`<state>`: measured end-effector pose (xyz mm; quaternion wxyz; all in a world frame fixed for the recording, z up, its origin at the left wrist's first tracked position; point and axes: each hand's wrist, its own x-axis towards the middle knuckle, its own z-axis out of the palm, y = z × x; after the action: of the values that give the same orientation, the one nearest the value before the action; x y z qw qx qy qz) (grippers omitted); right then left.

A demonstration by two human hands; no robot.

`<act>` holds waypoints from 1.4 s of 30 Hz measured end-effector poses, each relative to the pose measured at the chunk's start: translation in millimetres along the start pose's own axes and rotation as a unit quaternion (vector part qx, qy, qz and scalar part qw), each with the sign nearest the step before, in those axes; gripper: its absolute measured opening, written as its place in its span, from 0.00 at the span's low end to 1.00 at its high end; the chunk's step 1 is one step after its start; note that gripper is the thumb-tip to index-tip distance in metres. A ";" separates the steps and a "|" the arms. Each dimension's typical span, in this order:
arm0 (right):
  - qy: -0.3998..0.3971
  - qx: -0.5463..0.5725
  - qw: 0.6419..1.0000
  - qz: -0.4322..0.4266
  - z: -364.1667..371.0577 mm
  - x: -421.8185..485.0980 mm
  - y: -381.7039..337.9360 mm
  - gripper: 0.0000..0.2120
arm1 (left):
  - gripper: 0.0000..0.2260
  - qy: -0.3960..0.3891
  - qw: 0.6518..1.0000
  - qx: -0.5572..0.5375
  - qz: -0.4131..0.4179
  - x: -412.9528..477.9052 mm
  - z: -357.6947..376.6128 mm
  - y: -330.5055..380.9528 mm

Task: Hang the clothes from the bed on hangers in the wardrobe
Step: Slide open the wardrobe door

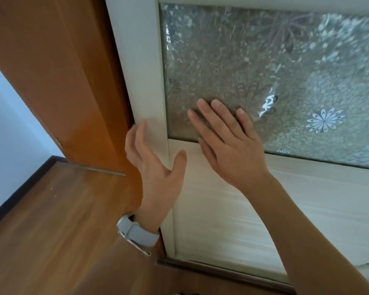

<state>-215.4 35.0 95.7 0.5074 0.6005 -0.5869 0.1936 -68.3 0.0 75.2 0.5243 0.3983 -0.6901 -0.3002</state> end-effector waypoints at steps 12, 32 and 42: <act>-0.007 -0.055 0.996 0.074 -21.6 -45.7 50.4 0.25 | 0.29 -0.095 0.988 -0.106 0.053 -14.7 20.9 17.0; -0.002 0.004 0.910 0.413 -126.1 -77.8 169.8 0.35 | 0.22 -0.418 0.851 -0.183 0.261 -63.8 180.4 114.9; 0.018 0.043 0.888 0.457 -156.9 -119.6 243.0 0.37 | 0.23 -0.457 0.850 -0.215 0.147 -84.7 262.0 180.5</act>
<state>-405.7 276.6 153.8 0.3469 0.2838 -0.7783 0.4398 -351.7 163.1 113.6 0.2600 -0.0130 -0.8204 -0.5091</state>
